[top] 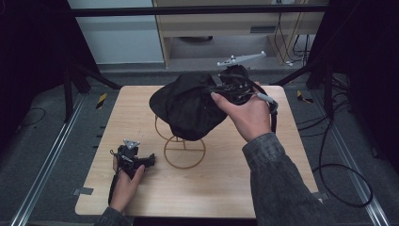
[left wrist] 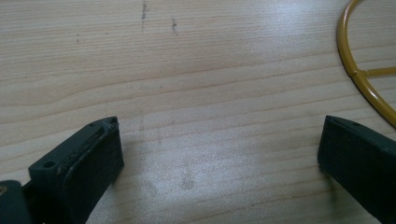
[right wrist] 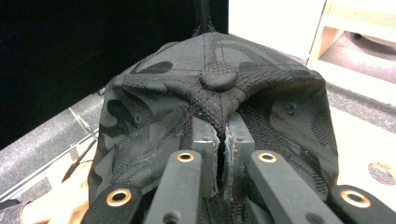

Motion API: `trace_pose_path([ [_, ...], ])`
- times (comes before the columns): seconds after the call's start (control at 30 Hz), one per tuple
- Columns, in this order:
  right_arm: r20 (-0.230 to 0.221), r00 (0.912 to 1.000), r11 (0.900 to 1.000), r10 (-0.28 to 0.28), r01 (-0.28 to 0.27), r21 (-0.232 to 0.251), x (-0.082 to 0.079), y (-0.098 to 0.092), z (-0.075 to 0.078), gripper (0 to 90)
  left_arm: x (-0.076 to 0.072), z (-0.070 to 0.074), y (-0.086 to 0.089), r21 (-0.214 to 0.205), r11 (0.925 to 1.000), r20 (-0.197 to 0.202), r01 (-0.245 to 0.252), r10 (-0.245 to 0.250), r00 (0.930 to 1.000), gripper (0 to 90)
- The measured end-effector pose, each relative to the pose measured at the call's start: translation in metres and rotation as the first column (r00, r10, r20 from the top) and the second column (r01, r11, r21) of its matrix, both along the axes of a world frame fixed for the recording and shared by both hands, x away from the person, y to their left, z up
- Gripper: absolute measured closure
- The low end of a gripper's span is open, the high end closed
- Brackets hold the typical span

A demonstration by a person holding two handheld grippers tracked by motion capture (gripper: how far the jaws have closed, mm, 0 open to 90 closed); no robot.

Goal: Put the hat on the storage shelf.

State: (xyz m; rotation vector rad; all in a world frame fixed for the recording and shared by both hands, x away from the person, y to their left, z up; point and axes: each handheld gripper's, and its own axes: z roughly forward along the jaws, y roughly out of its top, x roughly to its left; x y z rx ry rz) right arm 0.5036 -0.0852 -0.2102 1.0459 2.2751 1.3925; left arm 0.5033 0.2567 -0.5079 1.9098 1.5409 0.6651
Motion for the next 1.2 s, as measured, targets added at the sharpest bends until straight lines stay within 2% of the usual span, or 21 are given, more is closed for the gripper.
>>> trace_pose_path([
  [0.23, -0.019, 0.9996, 0.9994, 0.02, -0.021, -0.027, -0.001, 0.008, -0.012, 85.2, 0.0, 0.0, 0.0, 0.0, 1.0, 0.0, 0.0, 0.0, 1.0, 0.0],
  [0.47, -0.035, 0.999, 0.999, 0.028, -0.029, -0.035, 0.0, 0.014, -0.02, 84.9, 0.0, 0.0, 0.0, 0.0, 1.0, 0.0, 0.0, 0.0, 1.0, 0.0],
  [1.2, -0.051, 0.9976, 0.9949, 0.047, -0.051, -0.087, 0.001, 0.036, -0.042, 83.5, 0.0, 0.0, 0.0, -0.002, 1.0, -0.001, 0.0, 0.0, 1.0, 0.0],
])
